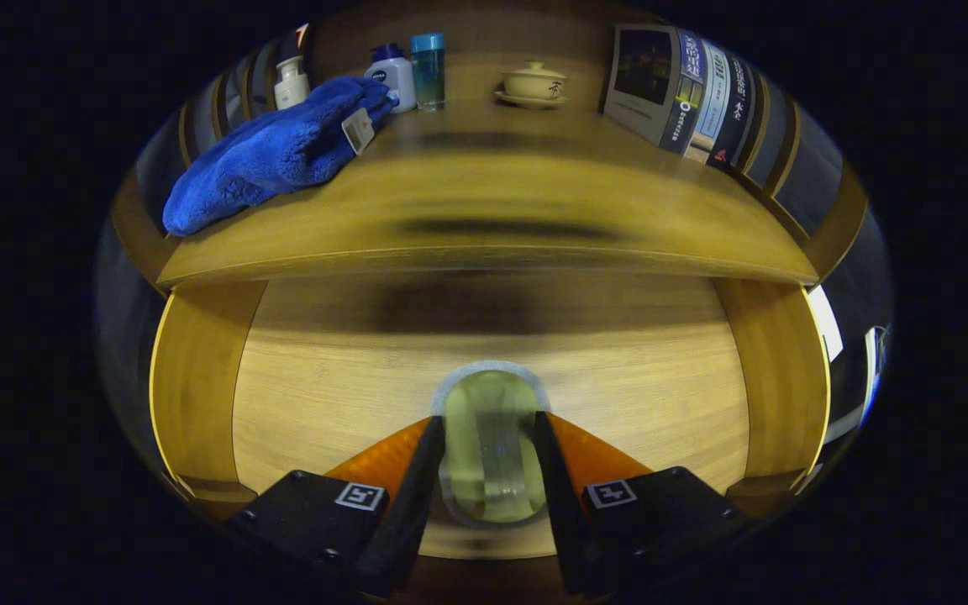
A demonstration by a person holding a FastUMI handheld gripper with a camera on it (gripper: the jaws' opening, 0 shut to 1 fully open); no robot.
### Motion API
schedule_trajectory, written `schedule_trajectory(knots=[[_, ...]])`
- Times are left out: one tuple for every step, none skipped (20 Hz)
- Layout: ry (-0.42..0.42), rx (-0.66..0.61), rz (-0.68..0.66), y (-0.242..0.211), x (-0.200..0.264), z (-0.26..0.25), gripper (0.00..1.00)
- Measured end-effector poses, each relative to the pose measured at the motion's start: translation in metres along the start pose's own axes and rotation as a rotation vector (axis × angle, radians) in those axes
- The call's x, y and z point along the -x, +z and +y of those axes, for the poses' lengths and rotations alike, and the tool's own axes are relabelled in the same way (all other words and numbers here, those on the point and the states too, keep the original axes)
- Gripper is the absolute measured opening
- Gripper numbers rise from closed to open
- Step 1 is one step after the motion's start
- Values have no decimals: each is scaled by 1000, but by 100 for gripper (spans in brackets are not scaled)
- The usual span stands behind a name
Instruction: Pull open the drawer, take out the items inside it, and place them on the countertop above the cabinet.
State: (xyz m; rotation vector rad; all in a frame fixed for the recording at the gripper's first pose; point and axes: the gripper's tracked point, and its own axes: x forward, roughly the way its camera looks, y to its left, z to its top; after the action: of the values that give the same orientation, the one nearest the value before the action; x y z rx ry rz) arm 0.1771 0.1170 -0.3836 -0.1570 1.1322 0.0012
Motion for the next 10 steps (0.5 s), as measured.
schedule_trajectory(knots=[[11, -2, -3, 1, 2, 0, 73], [6, -8, -25, 8, 4, -1, 72], [-22, -25, -27, 10, 6, -9, 57], [-26, -33, -15, 7, 14, -12, 42], [-16, -32, -12, 6, 15, -11, 26], [-20, -25, -18, 6, 20, -13, 26], [-27, -20, -26, 6, 29, -15, 26], [-27, -16, -31, 6, 37, -15, 26], [-25, -9, -29, 5, 48, -16, 26], [-22, 0, -31, 6, 59, -16, 26]])
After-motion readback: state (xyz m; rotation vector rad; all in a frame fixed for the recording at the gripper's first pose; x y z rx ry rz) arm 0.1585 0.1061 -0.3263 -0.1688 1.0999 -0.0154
